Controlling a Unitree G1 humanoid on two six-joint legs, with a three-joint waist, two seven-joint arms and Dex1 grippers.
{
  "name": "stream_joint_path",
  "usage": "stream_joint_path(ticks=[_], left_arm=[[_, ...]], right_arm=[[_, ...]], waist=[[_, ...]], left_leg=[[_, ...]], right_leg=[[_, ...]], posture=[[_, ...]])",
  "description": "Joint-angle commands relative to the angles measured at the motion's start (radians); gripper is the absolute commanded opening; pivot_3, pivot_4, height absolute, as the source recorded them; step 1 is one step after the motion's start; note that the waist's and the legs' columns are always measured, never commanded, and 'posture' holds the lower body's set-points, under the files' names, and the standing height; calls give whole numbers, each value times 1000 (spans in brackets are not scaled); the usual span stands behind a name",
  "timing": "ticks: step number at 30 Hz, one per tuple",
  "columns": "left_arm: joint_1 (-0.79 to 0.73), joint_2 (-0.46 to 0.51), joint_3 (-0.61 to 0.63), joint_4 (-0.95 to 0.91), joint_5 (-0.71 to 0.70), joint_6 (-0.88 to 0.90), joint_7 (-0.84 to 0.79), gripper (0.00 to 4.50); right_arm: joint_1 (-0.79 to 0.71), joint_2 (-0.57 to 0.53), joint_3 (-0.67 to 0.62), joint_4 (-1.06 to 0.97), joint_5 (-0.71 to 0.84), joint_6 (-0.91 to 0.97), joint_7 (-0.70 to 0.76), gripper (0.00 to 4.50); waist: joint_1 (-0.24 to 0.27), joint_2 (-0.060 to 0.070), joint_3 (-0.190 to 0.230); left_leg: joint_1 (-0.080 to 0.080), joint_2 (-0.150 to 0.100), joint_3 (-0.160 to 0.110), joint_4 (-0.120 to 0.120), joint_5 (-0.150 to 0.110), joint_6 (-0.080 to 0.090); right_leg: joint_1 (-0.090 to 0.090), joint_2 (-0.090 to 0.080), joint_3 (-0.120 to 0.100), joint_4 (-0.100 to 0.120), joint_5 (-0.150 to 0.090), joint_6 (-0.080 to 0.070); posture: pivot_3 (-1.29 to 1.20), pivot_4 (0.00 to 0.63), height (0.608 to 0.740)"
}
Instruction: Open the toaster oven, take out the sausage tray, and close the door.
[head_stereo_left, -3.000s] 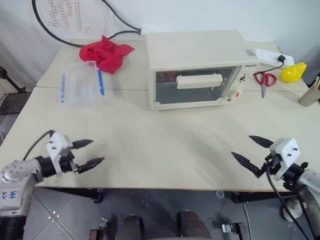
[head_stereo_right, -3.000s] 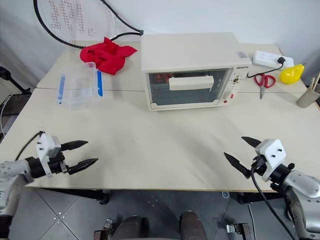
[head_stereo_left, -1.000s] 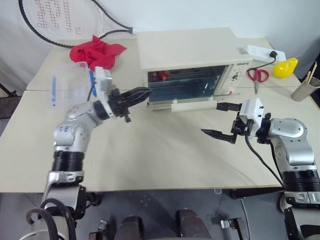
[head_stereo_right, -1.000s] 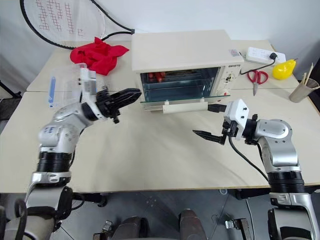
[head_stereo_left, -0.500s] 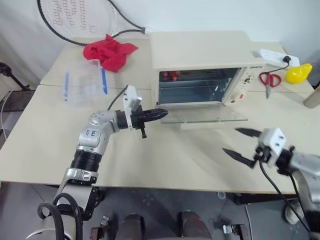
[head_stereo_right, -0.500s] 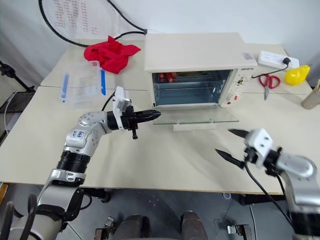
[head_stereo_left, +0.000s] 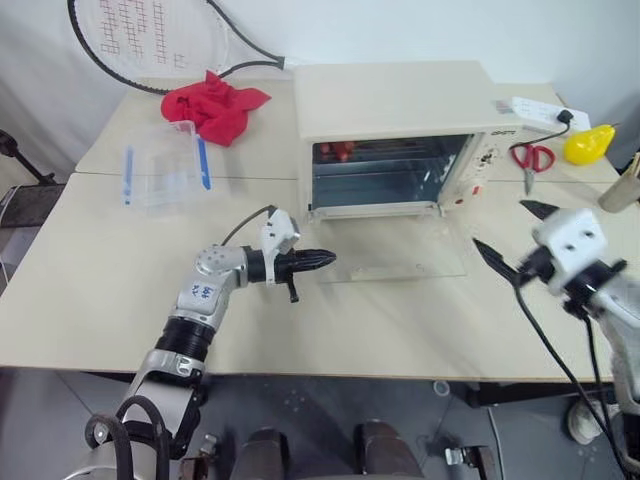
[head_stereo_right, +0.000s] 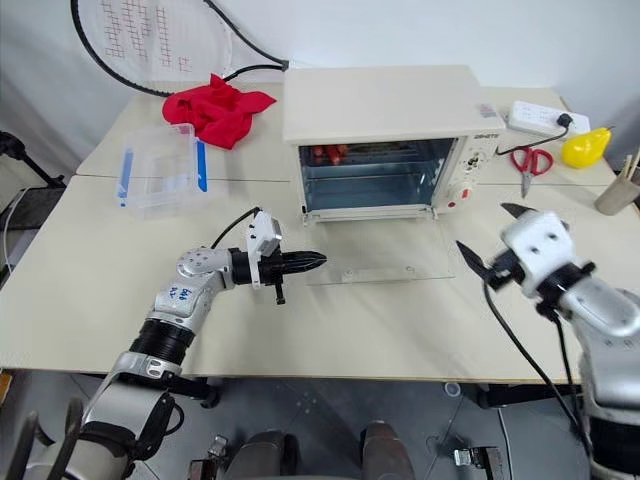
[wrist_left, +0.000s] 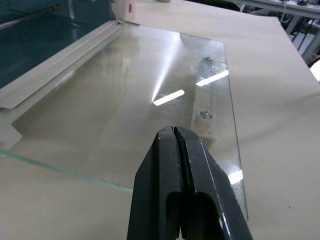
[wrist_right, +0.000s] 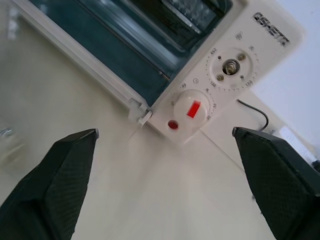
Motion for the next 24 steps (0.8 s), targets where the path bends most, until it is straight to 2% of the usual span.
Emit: stream_joint_path(ticks=[1,4,8,10,11,13,19,23,24], left_arm=[[70,28,109,-113,-87,-1,10,392],[128,41,179,-194,-127,-23,35,845],[176,53,225,-276,-155,-13,65,1342],[210,63,251,-335,-172,0,87,1836],[232,69,268,-378,-195,26,101,1836],[262,76,288,-445,-229,66,125,2106],[336,84,275,-643,-302,205,203,2982],[345,76,270,-665,-290,216,244,3568],[346,68,270,-667,-291,214,256,3753]], right_arm=[[-179,24,204,103,-250,-127,-108,4500],[-297,63,313,249,-415,-221,-234,4500],[-387,107,389,394,-503,-261,-287,4500],[-445,135,426,470,-551,-296,-333,4500],[-493,149,460,519,-608,-310,-380,4500],[-559,170,502,601,-671,-330,-435,4500],[-671,230,544,807,-720,-383,-543,4500],[-712,257,556,884,-726,-399,-562,4500],[-723,265,563,904,-727,-405,-566,4320]], waist=[[-4,0,0],[-8,0,0],[2,0,0],[2,0,0],[-2,0,0],[-21,0,0],[-39,0,0],[-50,0,0],[-54,0,0]], left_leg=[[0,0,0,0,0,0],[0,3,-1,-1,0,0],[-3,1,-2,-1,0,0],[-4,-2,-2,1,-1,1],[-4,-2,-2,2,-1,2],[-5,-2,-1,3,-2,3],[-4,-2,-3,1,-1,3],[-5,-2,-3,2,-1,3],[-5,-2,-3,2,-1,3]], right_leg=[[-1,0,0,0,0,0],[-2,0,-1,1,0,-1],[-2,-4,-3,3,0,-1],[-2,-7,-5,3,0,0],[-2,-8,-5,3,0,0],[-2,-9,-6,2,0,1],[-2,-9,-8,3,0,1],[-1,-9,-8,3,0,1],[-1,-9,-8,3,0,1]], posture=[[0,150,740],[0,150,740],[0,150,740],[0,150,740],[0,150,740],[0,150,740],[0,150,740],[0,150,740],[0,150,740]])
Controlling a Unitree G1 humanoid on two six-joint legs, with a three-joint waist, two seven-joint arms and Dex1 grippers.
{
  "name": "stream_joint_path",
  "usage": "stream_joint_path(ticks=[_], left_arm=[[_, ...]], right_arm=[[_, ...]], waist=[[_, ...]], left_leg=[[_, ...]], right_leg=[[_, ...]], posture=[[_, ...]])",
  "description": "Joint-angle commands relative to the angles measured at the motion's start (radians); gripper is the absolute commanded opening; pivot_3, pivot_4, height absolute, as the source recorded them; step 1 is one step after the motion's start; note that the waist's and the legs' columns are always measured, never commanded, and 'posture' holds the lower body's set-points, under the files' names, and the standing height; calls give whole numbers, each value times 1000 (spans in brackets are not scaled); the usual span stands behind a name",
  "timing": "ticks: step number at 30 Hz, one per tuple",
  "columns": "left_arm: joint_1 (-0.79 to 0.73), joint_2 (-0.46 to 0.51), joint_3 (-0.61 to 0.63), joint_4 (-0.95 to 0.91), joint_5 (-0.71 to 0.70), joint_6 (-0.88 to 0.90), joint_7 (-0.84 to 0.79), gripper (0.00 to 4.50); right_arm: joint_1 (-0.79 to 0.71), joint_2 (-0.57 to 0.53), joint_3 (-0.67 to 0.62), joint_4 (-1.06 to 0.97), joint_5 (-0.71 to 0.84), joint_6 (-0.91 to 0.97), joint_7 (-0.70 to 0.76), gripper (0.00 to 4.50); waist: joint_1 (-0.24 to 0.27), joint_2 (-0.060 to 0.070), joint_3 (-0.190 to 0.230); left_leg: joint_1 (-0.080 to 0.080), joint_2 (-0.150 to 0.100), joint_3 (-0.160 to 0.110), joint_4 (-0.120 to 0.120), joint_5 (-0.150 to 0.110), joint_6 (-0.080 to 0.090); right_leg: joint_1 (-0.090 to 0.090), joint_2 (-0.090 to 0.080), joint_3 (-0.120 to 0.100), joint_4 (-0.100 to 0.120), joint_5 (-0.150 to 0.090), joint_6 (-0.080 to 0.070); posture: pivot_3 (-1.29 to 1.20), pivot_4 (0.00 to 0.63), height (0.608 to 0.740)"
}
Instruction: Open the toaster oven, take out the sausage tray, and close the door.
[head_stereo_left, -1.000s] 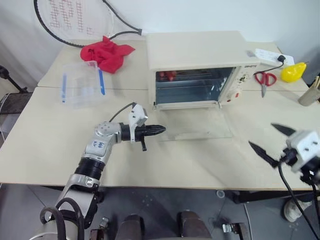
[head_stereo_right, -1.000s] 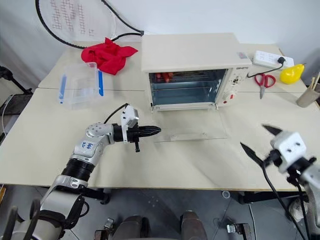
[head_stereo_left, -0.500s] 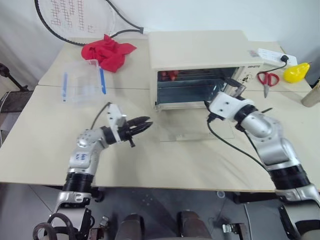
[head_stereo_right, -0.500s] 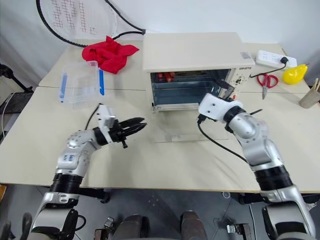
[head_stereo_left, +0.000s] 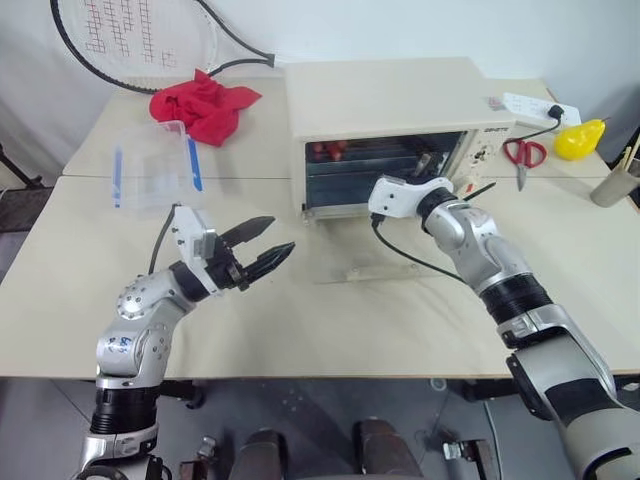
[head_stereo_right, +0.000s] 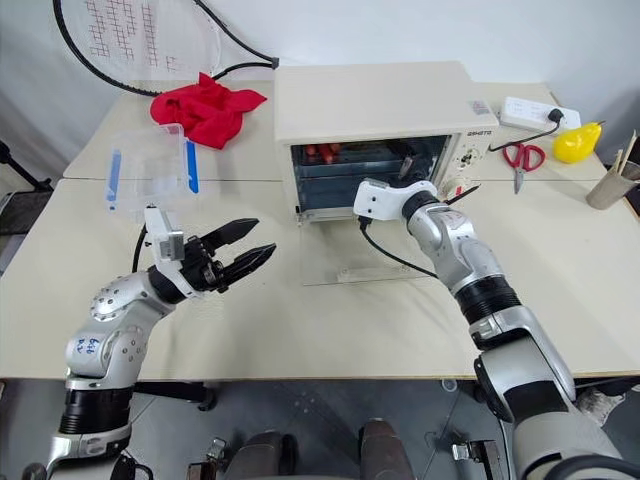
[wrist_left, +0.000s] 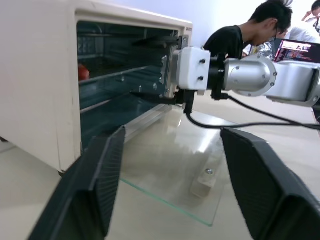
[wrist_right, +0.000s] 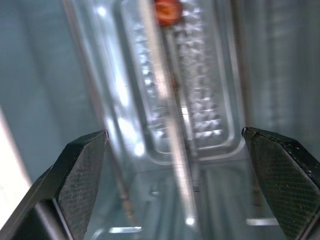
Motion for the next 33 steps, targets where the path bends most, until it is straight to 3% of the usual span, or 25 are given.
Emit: stream_joint_path(ticks=[1,3,19,33], left_arm=[[-2,-13,-1,-53,-10,-9,36,3855],[-1,-11,-9,-57,-21,4,32,4145],[-27,2,-22,-29,-59,36,1,4145],[-14,2,-31,-25,-53,40,-12,4145]], right_arm=[[-55,13,2,44,-12,-24,-31,4212],[-75,32,13,81,-17,-28,-45,4139],[-213,82,60,313,-58,-68,-154,4139],[-167,80,32,270,16,-143,-108,4139]], waist=[[-7,0,0],[-9,0,0],[-34,0,0],[-35,0,0]], left_leg=[[0,0,0,0,0,0],[0,1,0,0,0,0],[0,2,0,-1,0,-1],[0,2,-1,-1,0,-1]], right_leg=[[0,0,0,0,0,0],[0,1,0,0,0,0],[0,2,0,0,0,0],[0,2,0,0,0,0]], posture=[[0,150,740],[0,150,740],[0,150,740],[0,150,740]])
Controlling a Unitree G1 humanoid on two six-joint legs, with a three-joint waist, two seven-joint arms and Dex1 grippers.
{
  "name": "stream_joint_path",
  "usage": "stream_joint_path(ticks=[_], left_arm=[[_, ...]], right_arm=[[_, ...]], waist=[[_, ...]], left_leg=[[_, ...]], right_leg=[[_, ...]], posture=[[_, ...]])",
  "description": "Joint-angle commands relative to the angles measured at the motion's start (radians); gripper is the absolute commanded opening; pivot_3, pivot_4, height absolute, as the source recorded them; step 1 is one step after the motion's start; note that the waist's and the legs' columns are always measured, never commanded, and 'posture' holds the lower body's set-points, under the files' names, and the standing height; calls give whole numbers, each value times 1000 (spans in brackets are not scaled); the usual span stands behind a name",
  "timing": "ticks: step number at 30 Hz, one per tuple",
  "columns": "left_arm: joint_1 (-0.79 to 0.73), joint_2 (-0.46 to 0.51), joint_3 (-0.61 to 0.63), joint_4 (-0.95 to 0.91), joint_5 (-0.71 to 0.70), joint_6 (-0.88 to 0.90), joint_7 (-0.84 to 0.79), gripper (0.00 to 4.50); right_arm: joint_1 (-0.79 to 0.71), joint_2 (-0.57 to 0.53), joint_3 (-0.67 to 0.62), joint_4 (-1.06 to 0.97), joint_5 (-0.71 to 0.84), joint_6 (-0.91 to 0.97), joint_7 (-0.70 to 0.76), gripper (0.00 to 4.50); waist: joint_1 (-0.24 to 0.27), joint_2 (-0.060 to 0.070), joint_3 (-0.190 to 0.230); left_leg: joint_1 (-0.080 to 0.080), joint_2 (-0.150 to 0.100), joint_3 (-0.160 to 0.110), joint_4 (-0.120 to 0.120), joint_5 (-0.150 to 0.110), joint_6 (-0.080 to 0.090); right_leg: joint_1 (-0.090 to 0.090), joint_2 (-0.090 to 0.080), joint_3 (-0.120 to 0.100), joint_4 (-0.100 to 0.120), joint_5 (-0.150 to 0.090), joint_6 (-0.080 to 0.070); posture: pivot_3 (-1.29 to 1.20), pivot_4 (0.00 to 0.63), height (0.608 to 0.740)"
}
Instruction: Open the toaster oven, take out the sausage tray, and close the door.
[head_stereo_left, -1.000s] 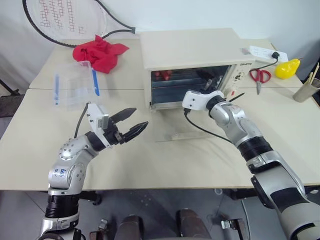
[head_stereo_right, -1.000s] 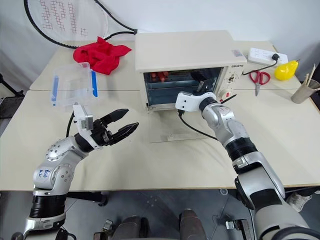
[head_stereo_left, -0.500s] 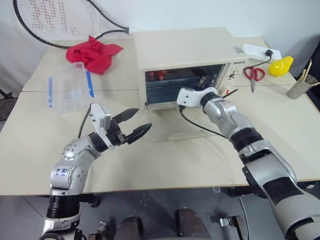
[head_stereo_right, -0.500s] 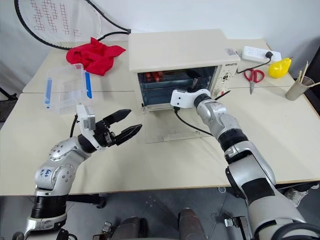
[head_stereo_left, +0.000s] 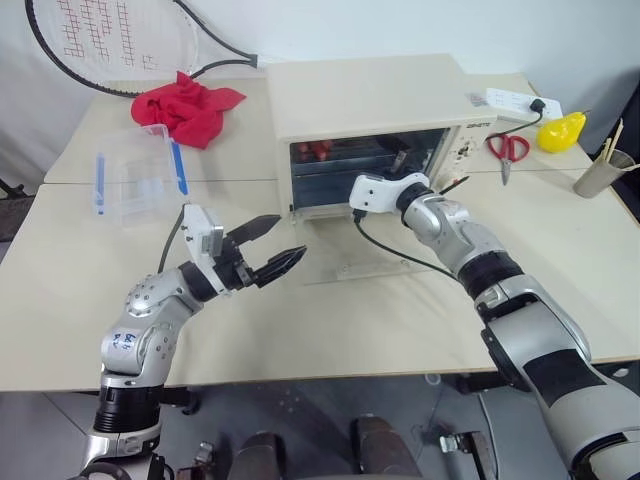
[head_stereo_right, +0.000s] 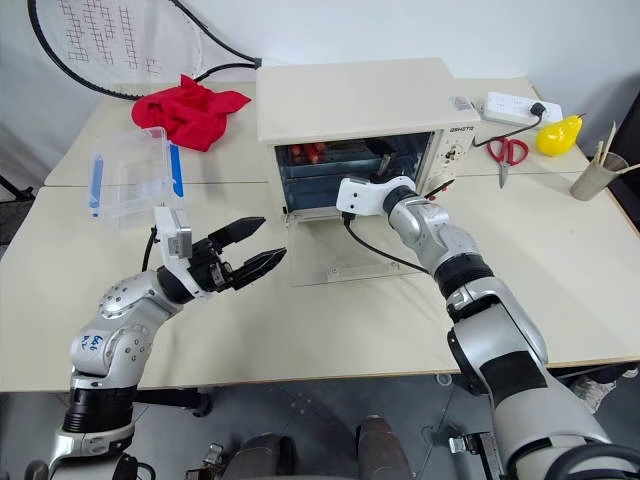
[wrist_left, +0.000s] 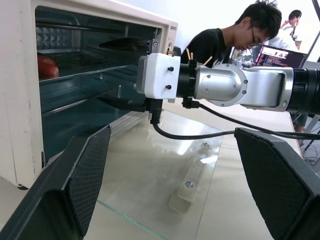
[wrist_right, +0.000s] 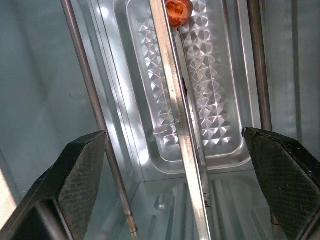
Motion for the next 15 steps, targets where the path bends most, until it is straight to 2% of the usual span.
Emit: stream_joint_path(ticks=[1,7,10,13,15], left_arm=[[-1,6,-7,-12,-9,-8,-12,4145],[-3,6,-7,-5,-10,-8,-18,4219],[-2,6,-9,-5,-8,-9,-23,4219],[-7,6,-7,6,-5,-16,-25,4219],[-4,8,-5,10,-4,-19,-29,4219]], right_arm=[[5,-9,-24,-51,23,-8,1,4139],[30,-20,-33,-90,31,-2,13,4068],[45,-4,-73,-108,106,-29,59,3132],[115,7,-140,-218,251,-30,197,3132],[152,-10,-148,-281,258,-22,236,3569]], waist=[[0,0,0],[1,0,0],[1,0,0],[1,0,0],[2,0,0]], left_leg=[[0,0,0,0,0,0],[0,0,0,0,0,0],[0,0,0,0,0,0],[0,0,0,0,0,0],[0,0,-1,0,0,0]], right_leg=[[0,0,0,0,0,0],[0,0,0,0,0,0],[0,0,0,0,0,0],[0,0,0,0,0,0],[1,0,-1,0,0,0]], posture=[[0,150,740],[0,150,740],[0,150,740],[0,150,740],[0,150,740]])
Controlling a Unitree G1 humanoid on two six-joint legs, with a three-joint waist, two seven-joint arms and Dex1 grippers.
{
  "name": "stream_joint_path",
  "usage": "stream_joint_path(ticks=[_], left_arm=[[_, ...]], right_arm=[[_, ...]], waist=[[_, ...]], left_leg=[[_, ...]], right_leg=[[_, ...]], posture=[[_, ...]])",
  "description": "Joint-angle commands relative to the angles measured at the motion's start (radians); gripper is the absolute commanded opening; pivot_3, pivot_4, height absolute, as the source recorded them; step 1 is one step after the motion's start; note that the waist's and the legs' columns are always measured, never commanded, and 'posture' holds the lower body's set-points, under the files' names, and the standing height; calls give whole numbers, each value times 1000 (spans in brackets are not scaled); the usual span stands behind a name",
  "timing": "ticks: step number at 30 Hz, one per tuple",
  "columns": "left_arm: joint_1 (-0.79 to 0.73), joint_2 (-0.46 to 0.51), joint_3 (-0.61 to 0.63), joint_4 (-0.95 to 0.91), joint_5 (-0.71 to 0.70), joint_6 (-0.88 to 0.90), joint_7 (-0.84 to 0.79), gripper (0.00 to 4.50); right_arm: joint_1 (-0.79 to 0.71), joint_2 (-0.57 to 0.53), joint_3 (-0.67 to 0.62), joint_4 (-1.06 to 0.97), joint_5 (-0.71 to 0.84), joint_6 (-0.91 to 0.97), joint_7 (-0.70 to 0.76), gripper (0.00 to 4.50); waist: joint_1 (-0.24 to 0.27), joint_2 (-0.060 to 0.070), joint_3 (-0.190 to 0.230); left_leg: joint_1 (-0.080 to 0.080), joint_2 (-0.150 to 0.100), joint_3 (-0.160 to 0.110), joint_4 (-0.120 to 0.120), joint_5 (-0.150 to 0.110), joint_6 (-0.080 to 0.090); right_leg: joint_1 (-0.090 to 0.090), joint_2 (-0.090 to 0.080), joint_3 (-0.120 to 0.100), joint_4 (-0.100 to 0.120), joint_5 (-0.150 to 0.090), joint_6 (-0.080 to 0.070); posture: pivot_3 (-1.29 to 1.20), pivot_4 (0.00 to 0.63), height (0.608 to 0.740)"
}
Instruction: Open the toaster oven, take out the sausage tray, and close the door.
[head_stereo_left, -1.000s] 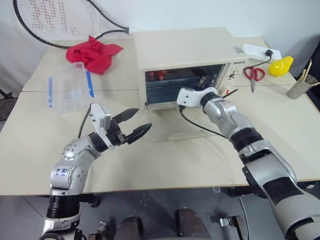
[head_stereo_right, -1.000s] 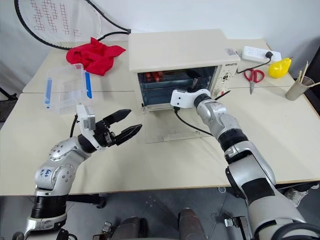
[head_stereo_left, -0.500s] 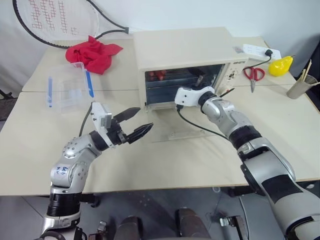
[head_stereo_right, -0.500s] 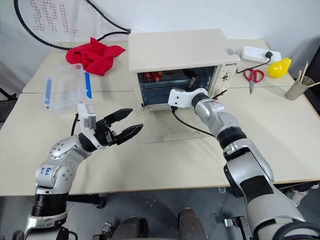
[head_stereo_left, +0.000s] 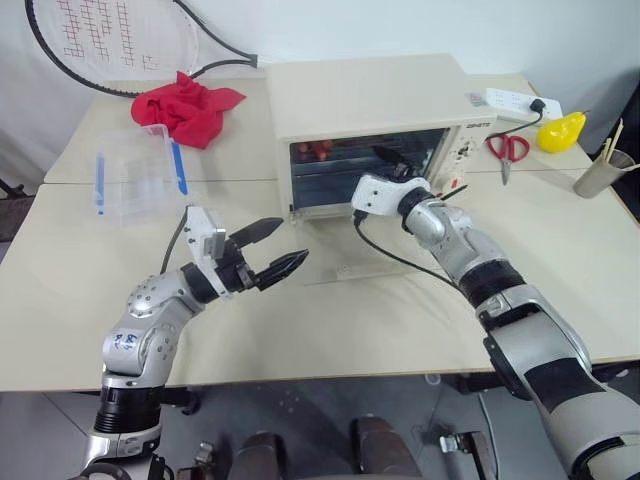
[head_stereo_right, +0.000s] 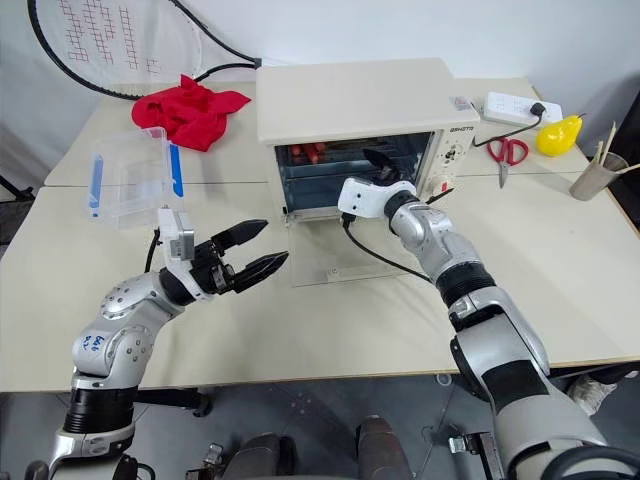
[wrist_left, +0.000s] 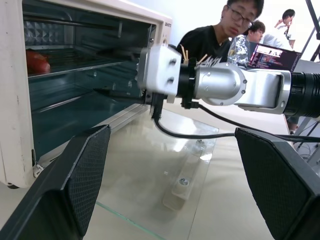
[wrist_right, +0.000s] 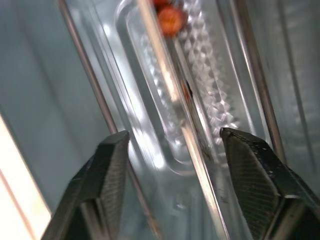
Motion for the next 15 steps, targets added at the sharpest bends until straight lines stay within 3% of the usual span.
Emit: stream_joint_path(ticks=[1,3,13,15], left_arm=[[1,7,3,-2,-4,-21,-13,4219],[4,5,0,1,-3,-23,-16,4219],[5,8,-6,-1,-6,-19,-20,4219],[3,8,-6,1,-5,-18,-20,4219]], right_arm=[[31,-22,-31,-111,43,-2,63,3824],[33,-28,-24,-117,15,5,53,4482],[-65,-27,24,-11,-143,47,-90,4482],[-103,-20,49,47,-174,50,-107,4102]], waist=[[1,0,0],[1,0,0],[1,0,0],[0,0,0]], left_leg=[[0,0,0,0,0,0],[0,-1,0,0,0,0],[0,0,0,0,0,0],[0,-1,0,0,0,0]], right_leg=[[0,0,0,0,0,0],[0,-1,0,0,0,0],[0,-1,0,0,0,0],[0,-1,0,0,0,0]], posture=[[0,150,740],[0,150,740],[0,150,740],[0,150,740]])
